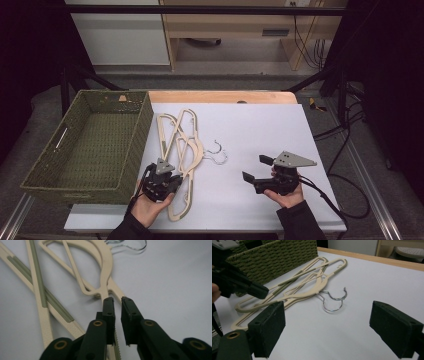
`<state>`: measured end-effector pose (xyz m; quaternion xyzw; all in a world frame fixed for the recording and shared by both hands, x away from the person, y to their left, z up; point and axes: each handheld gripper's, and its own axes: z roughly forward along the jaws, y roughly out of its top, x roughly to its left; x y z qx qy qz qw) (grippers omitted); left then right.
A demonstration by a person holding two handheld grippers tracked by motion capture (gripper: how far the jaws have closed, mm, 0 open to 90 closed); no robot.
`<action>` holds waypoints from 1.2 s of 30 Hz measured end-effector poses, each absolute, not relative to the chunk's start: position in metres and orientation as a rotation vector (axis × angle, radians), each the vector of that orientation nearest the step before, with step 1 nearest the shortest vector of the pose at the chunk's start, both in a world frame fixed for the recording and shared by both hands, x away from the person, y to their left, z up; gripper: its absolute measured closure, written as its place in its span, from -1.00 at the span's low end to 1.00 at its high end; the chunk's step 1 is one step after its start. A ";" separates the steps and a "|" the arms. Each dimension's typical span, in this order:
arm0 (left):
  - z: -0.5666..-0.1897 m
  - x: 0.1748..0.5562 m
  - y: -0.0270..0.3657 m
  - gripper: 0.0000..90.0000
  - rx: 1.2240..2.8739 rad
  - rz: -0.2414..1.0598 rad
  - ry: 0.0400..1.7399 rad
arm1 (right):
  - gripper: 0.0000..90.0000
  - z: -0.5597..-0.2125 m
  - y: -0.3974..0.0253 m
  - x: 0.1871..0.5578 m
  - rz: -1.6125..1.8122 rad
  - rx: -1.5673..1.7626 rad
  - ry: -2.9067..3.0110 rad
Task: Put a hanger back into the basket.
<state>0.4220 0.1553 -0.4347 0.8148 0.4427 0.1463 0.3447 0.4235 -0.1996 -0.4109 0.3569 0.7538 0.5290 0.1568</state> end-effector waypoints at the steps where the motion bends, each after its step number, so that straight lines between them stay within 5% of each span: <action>1: -0.443 0.426 0.154 0.72 2.142 0.374 1.164 | -0.70 -0.411 -0.199 0.423 1.515 1.027 2.153; 6: -0.460 0.433 0.151 0.52 2.174 0.331 1.190 | -0.71 -0.410 -0.200 0.423 1.514 1.024 2.153; 16: -0.465 0.436 0.148 0.76 2.191 0.337 1.248 | -0.71 -0.410 -0.200 0.423 1.517 1.025 2.151; 36: -0.418 0.409 0.155 0.77 2.038 0.420 1.079 | -0.61 -0.419 -0.189 0.425 1.533 1.020 2.196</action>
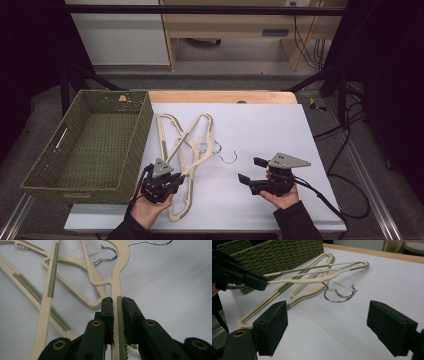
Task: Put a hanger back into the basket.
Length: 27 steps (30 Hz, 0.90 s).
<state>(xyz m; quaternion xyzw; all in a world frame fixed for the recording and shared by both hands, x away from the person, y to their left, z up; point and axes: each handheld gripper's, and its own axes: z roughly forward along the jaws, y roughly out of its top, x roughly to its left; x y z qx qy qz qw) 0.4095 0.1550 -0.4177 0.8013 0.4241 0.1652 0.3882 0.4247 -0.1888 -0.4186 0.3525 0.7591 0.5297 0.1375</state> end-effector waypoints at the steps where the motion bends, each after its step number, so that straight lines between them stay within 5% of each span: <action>1: -0.417 0.409 0.155 0.77 2.036 0.423 1.074 | -0.59 -0.419 -0.187 0.425 1.535 1.015 2.202; 11: -0.407 0.402 0.154 0.77 2.034 0.436 1.038 | -0.45 -0.409 -0.166 0.436 1.514 0.939 2.202; 22: -0.407 0.401 0.156 0.77 2.037 0.428 1.036 | -0.06 -0.416 -0.128 0.475 1.429 0.960 2.332; 27: -0.408 0.400 0.156 0.77 2.048 0.427 1.033 | 0.30 -0.424 -0.123 0.488 1.415 0.972 2.354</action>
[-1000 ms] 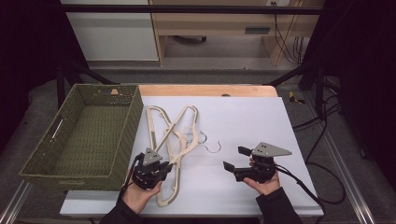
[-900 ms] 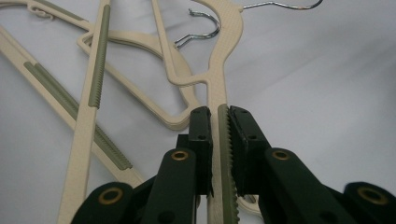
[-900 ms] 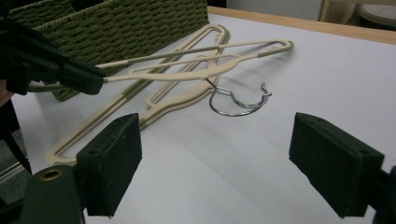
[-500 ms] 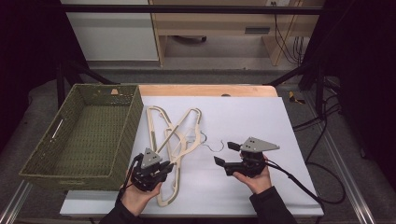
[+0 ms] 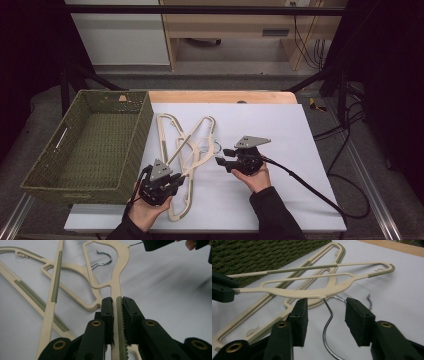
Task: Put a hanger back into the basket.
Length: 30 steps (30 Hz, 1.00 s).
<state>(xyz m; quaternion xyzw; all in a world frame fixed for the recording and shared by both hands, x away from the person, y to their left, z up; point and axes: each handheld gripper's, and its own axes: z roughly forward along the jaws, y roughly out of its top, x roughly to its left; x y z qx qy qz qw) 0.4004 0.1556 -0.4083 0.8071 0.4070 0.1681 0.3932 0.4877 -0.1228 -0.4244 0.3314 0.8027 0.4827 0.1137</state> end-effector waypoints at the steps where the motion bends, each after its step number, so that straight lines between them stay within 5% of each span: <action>1: -0.409 0.401 0.156 0.77 2.051 0.423 1.032 | 0.37 -0.425 -0.123 0.490 1.419 0.957 2.360; 14: -0.415 0.401 0.156 0.77 2.086 0.409 1.032 | 0.89 -0.438 -0.115 0.500 1.358 0.854 2.467; 25: -0.425 0.401 0.151 0.74 2.136 0.422 1.021 | 0.93 -0.437 -0.115 0.499 1.326 0.843 2.493; 30: -0.413 0.406 0.145 0.31 2.148 0.470 0.956 | 0.94 -0.436 -0.112 0.497 1.254 0.821 2.519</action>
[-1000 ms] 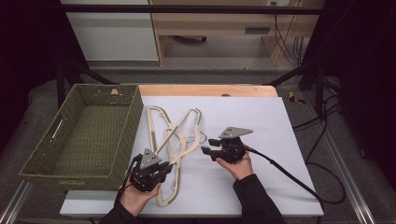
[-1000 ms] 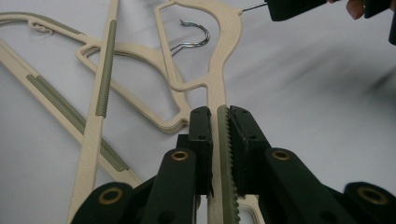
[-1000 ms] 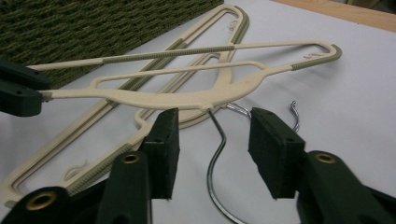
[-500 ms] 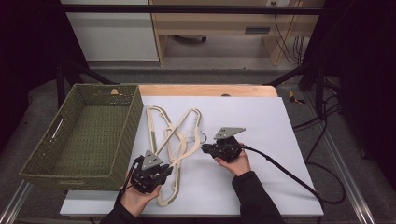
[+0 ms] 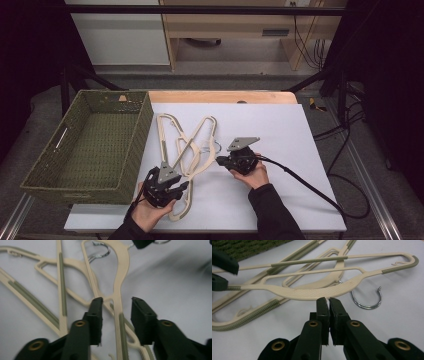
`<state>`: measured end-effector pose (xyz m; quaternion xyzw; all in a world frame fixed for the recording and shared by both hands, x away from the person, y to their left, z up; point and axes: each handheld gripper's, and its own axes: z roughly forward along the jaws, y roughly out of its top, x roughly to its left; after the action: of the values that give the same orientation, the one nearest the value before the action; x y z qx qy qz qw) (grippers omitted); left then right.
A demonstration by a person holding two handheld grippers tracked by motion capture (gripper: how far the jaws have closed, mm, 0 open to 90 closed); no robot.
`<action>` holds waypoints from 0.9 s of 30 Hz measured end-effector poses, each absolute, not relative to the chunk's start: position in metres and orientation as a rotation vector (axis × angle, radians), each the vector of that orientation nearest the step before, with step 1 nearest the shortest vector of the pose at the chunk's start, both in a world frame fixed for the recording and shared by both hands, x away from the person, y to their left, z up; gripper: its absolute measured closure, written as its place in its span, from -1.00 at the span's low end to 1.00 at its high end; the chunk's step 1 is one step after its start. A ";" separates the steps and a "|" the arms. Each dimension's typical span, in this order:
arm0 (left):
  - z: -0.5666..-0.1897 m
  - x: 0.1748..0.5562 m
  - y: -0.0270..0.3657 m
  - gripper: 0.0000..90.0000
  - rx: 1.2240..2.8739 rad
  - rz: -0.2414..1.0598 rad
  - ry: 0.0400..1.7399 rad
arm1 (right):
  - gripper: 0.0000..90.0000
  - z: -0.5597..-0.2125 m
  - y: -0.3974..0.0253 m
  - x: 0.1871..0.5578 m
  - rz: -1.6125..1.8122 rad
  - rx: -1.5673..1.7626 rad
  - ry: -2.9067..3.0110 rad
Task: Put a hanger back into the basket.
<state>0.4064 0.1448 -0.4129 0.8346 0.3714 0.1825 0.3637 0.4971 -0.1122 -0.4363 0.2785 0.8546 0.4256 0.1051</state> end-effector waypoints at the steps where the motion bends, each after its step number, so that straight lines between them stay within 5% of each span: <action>1: -0.408 0.413 0.138 0.09 2.142 0.506 0.909 | 0.94 -0.437 -0.110 0.497 1.239 0.817 2.518; 5: -0.407 0.430 0.121 -0.28 2.170 0.497 0.847 | 0.94 -0.438 -0.109 0.496 1.247 0.820 2.511; 10: -0.425 0.459 0.080 -0.30 2.316 0.532 0.814 | 0.94 -0.437 -0.108 0.494 1.241 0.835 2.511; 15: -0.438 0.470 0.068 -0.17 2.373 0.531 0.820 | 0.94 -0.436 -0.109 0.494 1.232 0.824 2.517; 23: -0.446 0.474 0.066 0.63 2.388 0.510 0.883 | 0.94 -0.434 -0.109 0.493 1.228 0.831 2.513; 27: -0.446 0.472 0.064 0.65 2.395 0.527 0.880 | 0.83 -0.427 -0.111 0.489 1.298 0.815 2.472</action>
<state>0.4717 0.0644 -0.4457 0.8865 0.3255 0.1950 0.2648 0.4888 -0.1111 -0.4271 0.2784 0.8442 0.4432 0.1160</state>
